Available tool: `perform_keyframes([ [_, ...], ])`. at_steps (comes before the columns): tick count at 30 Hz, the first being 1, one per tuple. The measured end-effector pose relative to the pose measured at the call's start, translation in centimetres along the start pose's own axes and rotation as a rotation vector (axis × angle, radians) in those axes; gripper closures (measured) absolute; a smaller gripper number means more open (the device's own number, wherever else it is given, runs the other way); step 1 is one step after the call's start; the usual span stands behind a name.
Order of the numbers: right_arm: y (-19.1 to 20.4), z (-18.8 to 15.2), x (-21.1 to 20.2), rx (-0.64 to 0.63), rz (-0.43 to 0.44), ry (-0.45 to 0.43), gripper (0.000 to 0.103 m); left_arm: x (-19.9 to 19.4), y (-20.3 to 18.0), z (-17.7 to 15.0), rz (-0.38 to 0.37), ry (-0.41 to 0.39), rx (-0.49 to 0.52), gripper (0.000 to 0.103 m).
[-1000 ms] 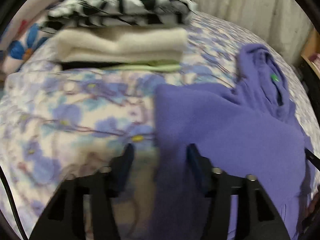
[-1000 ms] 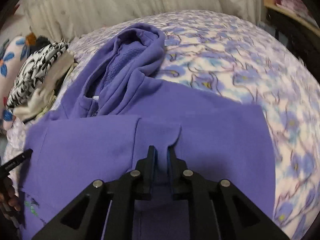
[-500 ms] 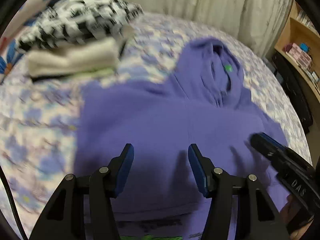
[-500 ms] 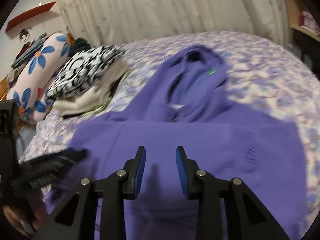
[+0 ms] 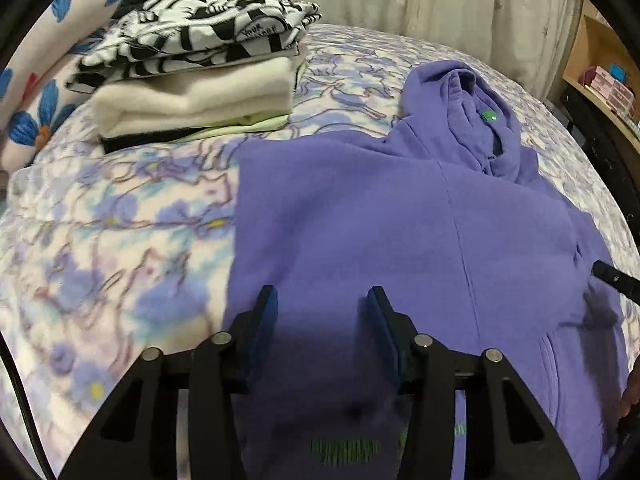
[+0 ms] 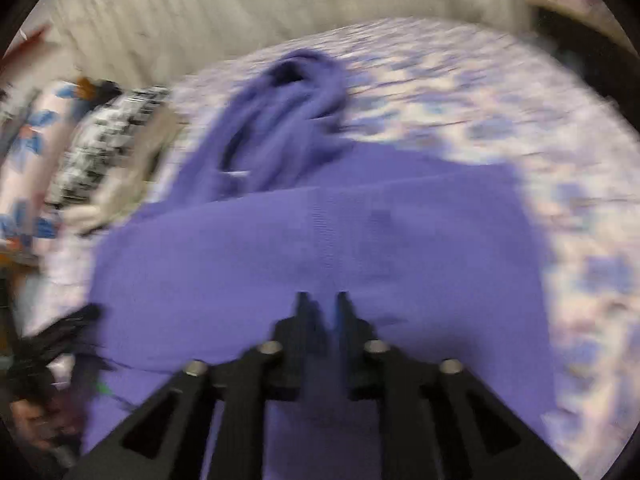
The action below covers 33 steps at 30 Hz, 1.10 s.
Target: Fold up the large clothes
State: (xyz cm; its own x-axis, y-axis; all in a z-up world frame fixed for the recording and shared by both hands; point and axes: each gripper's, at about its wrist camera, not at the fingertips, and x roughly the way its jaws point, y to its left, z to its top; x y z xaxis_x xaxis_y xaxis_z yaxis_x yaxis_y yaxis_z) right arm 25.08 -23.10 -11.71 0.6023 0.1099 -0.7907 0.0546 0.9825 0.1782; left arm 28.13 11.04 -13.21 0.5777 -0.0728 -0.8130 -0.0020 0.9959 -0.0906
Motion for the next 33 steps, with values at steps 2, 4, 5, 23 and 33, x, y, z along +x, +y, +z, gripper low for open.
perform_keyframes([
  [2, -0.3, -0.9, -1.9, 0.037, 0.042, -0.011, 0.079, -2.3, 0.1, -1.2, 0.037, -0.008, -0.005, 0.045],
  [4, -0.5, -2.2, -4.3, 0.072, 0.077, -0.028, 0.079, -4.5, -0.1, -2.3, 0.071, -0.029, 0.001, 0.044],
  [5, -0.3, -2.7, -5.2, 0.076, 0.084, -0.039, 0.079, -5.8, -0.1, -2.9, 0.083, -0.044, 0.008, 0.044],
  [23, 3.3, -15.9, -21.7, 0.000, 0.188, -0.142, 0.069, -23.0, 3.2, -17.3, 0.120, -0.157, -0.059, 0.035],
  [33, 2.4, -19.9, -23.8, -0.002, 0.162, -0.129, 0.069, -22.5, 5.4, -23.2, 0.073, -0.075, -0.075, 0.035],
])
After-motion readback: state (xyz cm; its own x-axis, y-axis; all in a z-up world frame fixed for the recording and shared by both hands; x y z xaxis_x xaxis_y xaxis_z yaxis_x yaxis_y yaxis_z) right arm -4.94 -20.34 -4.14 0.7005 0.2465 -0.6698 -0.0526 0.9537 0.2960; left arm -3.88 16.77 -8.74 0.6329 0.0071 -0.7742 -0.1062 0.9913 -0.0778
